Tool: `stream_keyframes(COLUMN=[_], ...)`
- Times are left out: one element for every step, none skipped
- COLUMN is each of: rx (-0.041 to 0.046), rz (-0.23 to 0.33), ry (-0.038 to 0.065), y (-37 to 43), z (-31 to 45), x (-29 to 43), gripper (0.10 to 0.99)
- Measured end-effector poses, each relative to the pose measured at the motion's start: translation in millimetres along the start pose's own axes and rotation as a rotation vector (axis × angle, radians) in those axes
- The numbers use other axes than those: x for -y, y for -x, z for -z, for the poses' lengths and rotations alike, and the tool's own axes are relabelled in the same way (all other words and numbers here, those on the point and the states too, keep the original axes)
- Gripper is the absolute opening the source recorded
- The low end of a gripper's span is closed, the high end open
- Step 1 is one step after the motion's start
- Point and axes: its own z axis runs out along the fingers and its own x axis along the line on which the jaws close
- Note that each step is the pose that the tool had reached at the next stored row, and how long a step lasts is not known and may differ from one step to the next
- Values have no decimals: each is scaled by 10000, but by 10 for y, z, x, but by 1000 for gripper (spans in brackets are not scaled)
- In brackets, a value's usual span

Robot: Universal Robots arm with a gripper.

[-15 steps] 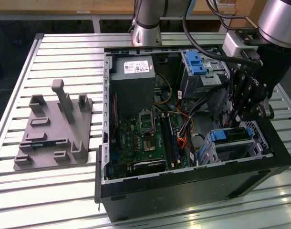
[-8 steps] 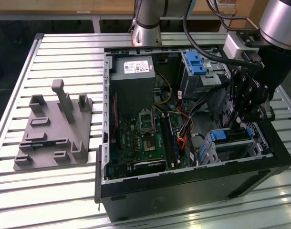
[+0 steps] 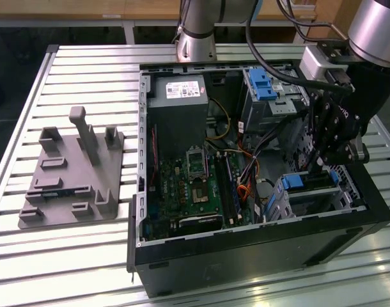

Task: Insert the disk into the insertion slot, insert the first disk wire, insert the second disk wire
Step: 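Insert the second disk wire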

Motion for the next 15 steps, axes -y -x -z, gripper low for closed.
stream_keyframes(rx=[0, 0, 1, -1, -1, -1, 0, 0, 0, 0, 0, 1, 1, 1, 0], rz=[1, 1, 0, 1, 1, 1, 1, 1, 1, 1, 1, 1, 1, 1, 1], ry=[0, 0, 0, 0, 1, 0, 0, 0, 0, 0, 0, 0, 0, 1, 1], y=[0, 0, -2, -3, -4, -4, -4, -4, -4, -4, -5, -4, -4, -4, -4], z=[0, 0, -1, -3, -4, -6, -8, -10, -13, -15, -18, -21, -24, -27, -30], x=[3, 5, 6, 7, 7, 8, 8, 8, 9, 9, 10, 10, 10, 11, 11], gripper=[149, 149, 149, 149, 149, 149, 149, 149, 149, 149, 149, 149, 149, 149, 149])
